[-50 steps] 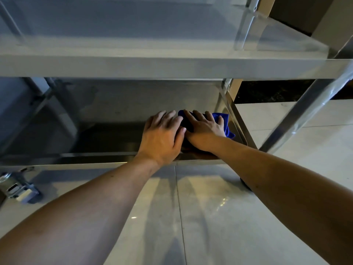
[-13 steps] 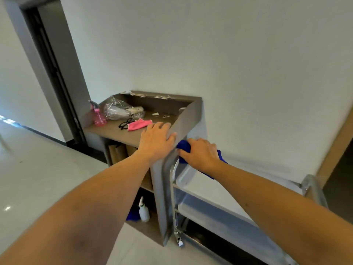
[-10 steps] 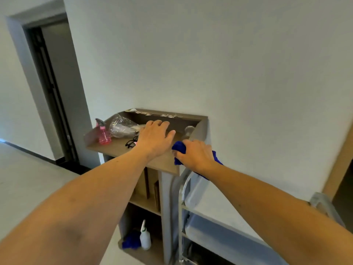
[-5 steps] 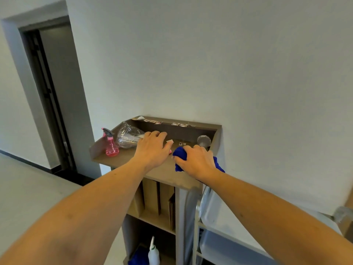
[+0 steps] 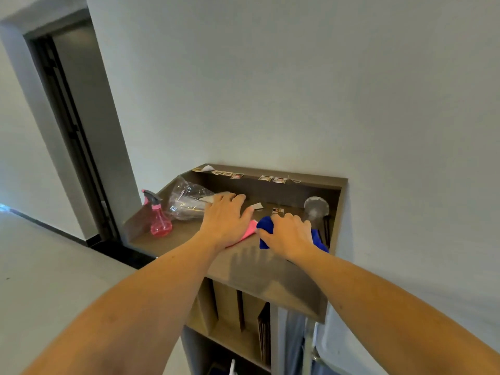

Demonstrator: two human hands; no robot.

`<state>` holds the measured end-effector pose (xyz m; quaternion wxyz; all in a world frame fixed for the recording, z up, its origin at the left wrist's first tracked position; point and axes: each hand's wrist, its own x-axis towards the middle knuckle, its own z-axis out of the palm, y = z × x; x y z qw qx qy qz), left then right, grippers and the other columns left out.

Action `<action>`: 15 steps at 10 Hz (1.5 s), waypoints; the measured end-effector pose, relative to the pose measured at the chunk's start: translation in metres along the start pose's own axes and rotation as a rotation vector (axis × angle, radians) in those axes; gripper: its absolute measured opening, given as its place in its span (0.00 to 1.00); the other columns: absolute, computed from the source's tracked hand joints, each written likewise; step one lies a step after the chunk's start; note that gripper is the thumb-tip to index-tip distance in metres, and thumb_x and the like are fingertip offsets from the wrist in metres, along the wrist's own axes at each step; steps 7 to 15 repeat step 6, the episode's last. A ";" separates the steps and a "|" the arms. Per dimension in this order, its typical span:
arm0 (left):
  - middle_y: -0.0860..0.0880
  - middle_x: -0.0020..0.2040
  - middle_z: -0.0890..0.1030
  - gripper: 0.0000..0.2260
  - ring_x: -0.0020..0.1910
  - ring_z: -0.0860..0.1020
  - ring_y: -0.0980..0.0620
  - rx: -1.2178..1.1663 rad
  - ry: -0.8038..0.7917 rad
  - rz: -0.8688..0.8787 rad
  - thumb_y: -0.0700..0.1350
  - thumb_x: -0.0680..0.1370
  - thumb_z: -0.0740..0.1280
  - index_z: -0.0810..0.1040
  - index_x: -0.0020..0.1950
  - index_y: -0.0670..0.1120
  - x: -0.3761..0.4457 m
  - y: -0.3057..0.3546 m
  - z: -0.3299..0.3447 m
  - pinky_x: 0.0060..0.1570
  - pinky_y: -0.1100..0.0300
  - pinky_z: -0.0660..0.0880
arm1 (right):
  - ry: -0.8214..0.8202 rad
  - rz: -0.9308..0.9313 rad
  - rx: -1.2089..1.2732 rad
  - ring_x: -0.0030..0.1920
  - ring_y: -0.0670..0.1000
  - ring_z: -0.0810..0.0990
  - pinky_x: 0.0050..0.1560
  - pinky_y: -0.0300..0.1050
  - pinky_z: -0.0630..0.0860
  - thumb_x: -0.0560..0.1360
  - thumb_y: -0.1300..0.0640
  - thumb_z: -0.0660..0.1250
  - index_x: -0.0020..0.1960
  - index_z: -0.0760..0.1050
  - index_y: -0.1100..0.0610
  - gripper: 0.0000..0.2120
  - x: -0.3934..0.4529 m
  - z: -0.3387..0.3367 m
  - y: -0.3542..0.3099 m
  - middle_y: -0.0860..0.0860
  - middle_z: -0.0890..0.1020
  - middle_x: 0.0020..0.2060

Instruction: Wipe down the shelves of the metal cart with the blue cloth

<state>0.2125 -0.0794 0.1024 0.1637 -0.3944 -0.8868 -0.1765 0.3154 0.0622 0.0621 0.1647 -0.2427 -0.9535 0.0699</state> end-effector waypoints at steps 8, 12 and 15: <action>0.46 0.66 0.76 0.18 0.66 0.70 0.44 -0.064 -0.141 0.106 0.57 0.82 0.56 0.72 0.68 0.51 0.042 -0.043 0.110 0.63 0.47 0.68 | -0.215 0.239 -0.239 0.61 0.61 0.74 0.61 0.64 0.67 0.78 0.31 0.55 0.64 0.74 0.54 0.29 0.034 0.117 0.016 0.58 0.78 0.61; 0.46 0.66 0.76 0.18 0.66 0.70 0.44 -0.064 -0.141 0.106 0.57 0.82 0.56 0.72 0.68 0.51 0.042 -0.043 0.110 0.63 0.47 0.68 | -0.215 0.239 -0.239 0.61 0.61 0.74 0.61 0.64 0.67 0.78 0.31 0.55 0.64 0.74 0.54 0.29 0.034 0.117 0.016 0.58 0.78 0.61; 0.46 0.66 0.76 0.18 0.66 0.70 0.44 -0.064 -0.141 0.106 0.57 0.82 0.56 0.72 0.68 0.51 0.042 -0.043 0.110 0.63 0.47 0.68 | -0.215 0.239 -0.239 0.61 0.61 0.74 0.61 0.64 0.67 0.78 0.31 0.55 0.64 0.74 0.54 0.29 0.034 0.117 0.016 0.58 0.78 0.61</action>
